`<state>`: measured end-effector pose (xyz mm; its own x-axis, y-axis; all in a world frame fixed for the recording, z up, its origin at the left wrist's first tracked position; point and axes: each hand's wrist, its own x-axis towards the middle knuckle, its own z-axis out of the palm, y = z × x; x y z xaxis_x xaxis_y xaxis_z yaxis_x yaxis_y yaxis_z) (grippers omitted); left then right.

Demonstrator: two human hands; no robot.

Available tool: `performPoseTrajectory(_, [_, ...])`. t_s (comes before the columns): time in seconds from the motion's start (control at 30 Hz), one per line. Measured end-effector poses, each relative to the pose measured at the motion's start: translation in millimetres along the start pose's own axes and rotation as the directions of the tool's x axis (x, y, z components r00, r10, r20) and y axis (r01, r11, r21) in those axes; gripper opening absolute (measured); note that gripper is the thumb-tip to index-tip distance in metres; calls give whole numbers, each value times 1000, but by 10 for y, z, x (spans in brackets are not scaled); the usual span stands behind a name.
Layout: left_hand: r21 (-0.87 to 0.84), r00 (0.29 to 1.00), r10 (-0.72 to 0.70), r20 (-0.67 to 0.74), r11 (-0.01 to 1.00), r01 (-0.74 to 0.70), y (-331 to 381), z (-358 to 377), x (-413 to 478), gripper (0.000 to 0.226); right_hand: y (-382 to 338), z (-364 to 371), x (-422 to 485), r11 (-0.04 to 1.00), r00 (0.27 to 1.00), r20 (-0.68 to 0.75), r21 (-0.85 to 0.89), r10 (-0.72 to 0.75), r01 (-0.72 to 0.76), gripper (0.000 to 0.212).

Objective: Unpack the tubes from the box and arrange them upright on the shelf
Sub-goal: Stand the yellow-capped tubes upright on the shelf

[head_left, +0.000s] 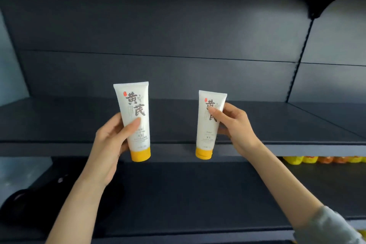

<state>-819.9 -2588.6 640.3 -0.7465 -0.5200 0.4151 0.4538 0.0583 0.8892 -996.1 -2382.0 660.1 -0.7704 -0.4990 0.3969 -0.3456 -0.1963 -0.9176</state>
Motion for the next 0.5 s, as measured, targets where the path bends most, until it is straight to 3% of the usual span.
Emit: performPoseTrajectory(0.5, [168, 992, 110, -57, 981, -99, 280, -1714, 1237, 27, 122, 2004, 1374, 996, 996, -82, -92, -20, 13, 22])
